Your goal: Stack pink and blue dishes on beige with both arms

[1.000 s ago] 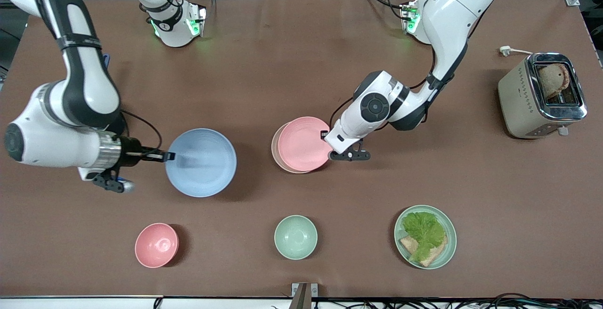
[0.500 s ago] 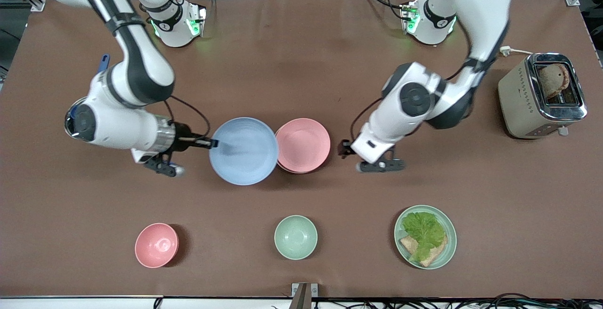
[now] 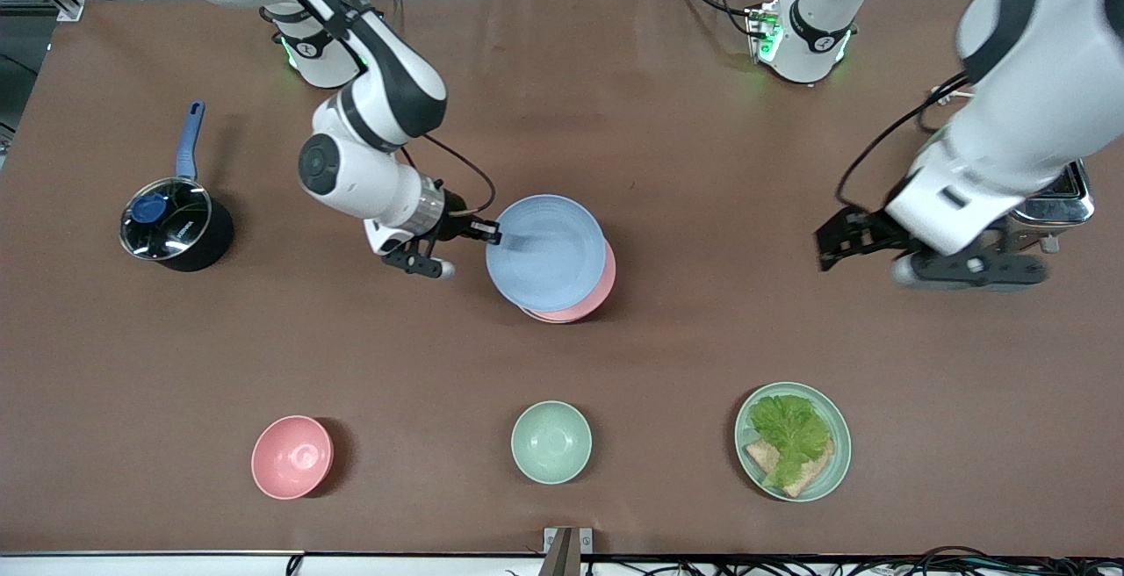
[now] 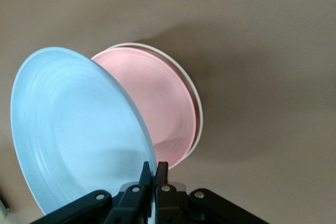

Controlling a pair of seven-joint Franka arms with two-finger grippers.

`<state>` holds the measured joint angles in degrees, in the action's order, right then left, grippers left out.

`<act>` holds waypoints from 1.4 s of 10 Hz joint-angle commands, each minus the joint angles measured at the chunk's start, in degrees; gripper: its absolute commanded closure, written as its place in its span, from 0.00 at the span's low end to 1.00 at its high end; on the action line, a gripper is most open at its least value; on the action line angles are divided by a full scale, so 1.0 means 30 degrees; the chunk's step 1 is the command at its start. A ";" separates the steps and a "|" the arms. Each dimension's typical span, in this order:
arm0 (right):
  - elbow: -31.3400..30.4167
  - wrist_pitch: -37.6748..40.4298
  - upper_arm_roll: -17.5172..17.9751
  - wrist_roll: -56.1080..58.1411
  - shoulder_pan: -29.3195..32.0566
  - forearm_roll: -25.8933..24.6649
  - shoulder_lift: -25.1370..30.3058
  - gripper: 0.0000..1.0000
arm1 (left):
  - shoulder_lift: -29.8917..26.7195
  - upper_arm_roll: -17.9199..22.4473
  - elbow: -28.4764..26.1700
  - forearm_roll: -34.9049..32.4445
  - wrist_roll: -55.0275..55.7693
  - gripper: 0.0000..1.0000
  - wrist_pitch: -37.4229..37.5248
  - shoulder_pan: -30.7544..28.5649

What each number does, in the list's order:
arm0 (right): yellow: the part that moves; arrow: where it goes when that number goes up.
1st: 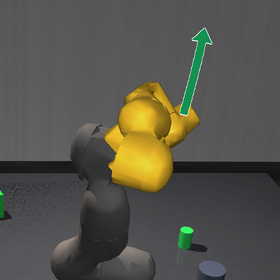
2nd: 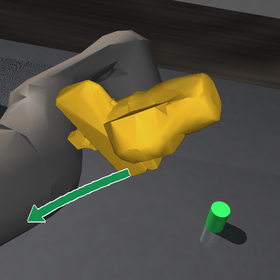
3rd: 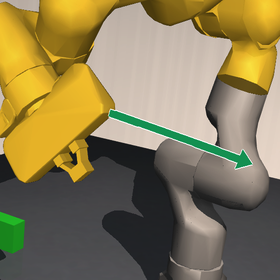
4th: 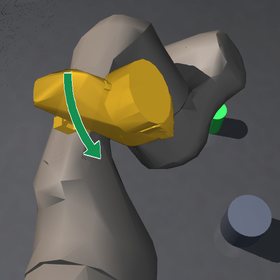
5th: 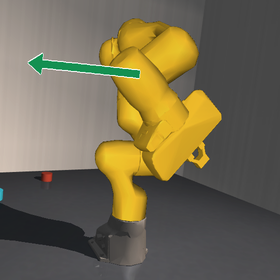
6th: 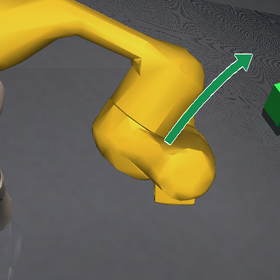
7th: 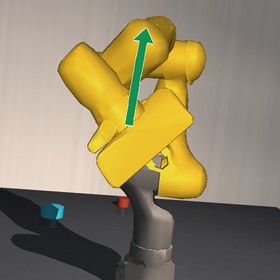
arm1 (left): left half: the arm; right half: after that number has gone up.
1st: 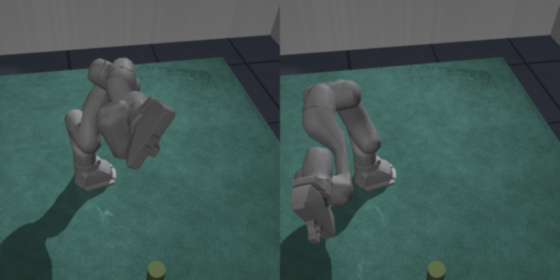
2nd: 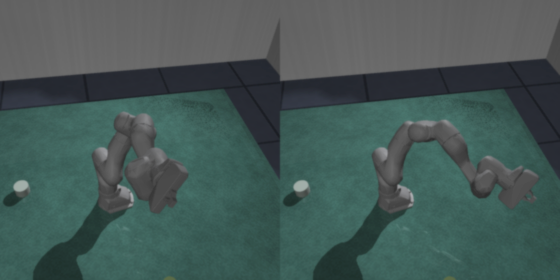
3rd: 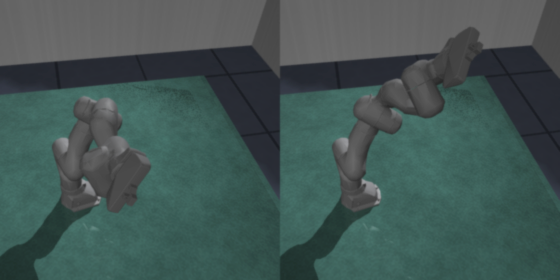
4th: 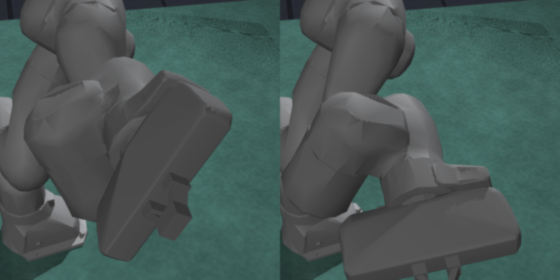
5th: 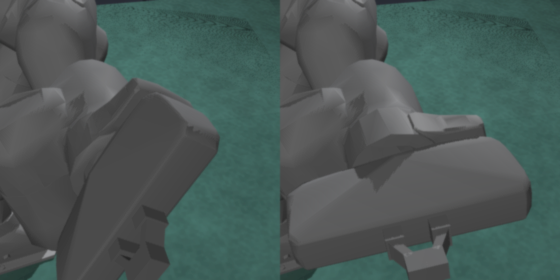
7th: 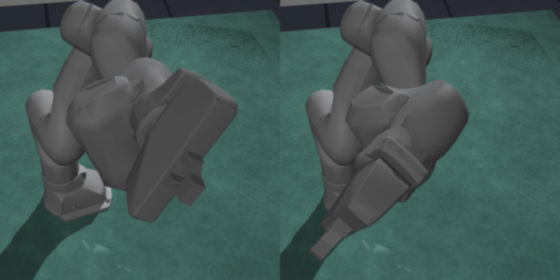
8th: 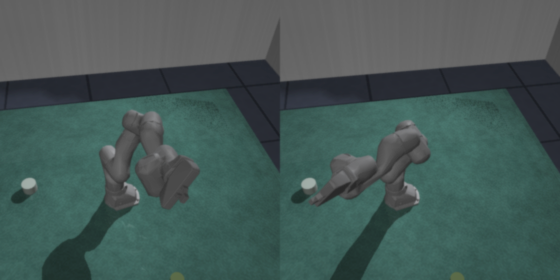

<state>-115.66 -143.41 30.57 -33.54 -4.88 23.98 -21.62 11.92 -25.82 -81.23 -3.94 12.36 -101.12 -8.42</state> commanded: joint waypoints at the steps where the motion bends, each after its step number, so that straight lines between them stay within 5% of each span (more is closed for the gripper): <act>1: -0.0470 -0.2897 0.0181 -0.0482 -0.0945 -0.0231 -0.1312 0.96 | -0.1911 0.0283 -0.0636 -0.0066 -0.2322 0.00 0.1530 -0.0503; 5: -0.0501 -0.4024 0.0151 -0.0452 -0.1302 -0.0260 -0.2520 0.92 | -0.4143 0.6658 -0.1512 0.0755 -0.4233 0.00 0.5430 0.3151; 8: -0.0501 -0.4053 0.0035 -0.0394 -0.1244 -0.0668 -0.3077 0.81 | -0.4675 0.6849 -0.2102 0.0756 -0.4002 0.00 0.5376 0.3012; 10: -0.0472 -0.3966 0.0005 -0.0277 -0.1068 -0.0699 -0.3019 0.58 | -0.4646 0.6850 -0.2044 0.0756 -0.3914 0.00 0.5434 0.3012; 12: -0.0501 -0.2687 -0.0344 -0.0188 -0.0543 -0.0699 -0.1420 0.16 | -0.4616 0.6850 -0.2043 0.0756 -0.3914 0.00 0.5463 0.3012; 13: -0.0327 0.0021 -0.1449 -0.0217 -0.0395 -0.1105 0.0246 0.00 | -0.4616 0.6879 -0.2043 0.0756 -0.3914 0.00 0.5492 0.2954; 14: -0.0006 0.2919 -0.2794 -0.0276 -0.0306 -0.2908 0.1887 0.00 | -0.4558 0.6879 -0.2014 0.0727 -0.3972 0.00 0.5493 0.2780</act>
<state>-114.49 -143.73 25.81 -33.37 -7.08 19.67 -24.73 -1.34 -5.72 -84.91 -2.40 0.21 -84.95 0.04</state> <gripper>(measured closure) 0.264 0.000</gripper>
